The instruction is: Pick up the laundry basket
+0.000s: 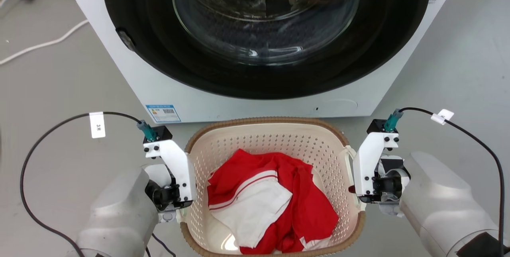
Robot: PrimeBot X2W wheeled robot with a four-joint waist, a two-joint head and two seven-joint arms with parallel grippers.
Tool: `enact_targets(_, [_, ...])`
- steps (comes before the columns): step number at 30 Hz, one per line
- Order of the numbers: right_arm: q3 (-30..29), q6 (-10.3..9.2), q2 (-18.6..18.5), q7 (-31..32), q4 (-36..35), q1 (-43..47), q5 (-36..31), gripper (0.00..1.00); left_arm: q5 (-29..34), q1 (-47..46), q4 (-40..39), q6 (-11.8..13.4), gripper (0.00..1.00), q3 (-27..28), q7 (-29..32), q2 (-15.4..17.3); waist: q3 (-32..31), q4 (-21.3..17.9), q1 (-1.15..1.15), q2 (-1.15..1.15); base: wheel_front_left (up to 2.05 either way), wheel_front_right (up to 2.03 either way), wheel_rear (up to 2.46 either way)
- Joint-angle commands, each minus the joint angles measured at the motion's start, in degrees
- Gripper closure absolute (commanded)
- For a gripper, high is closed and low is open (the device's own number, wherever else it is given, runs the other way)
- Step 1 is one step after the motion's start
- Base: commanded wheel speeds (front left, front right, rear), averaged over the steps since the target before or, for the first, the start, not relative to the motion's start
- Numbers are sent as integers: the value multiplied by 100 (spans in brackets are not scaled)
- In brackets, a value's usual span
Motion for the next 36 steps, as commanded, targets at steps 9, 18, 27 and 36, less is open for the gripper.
enact_targets(9, [-52,23,107,322,13,97,27,100,-273,226,-47,-68,100,-113,176,-207,-585,45,1,0,0,0,0])
enact_targets(18, [-158,24,75,731,25,322,-86,100,-446,446,-7,-68,100,-206,248,-233,-955,37,1,0,0,0,0])
enact_targets(27, [-443,24,116,1011,27,556,-270,100,-604,656,14,-68,100,-290,312,-280,-1197,13,1,0,0,0,0])
enact_targets(36, [-723,24,133,1052,28,647,-538,100,-709,758,8,-68,100,-378,322,-276,-1275,29,1,0,0,0,0])
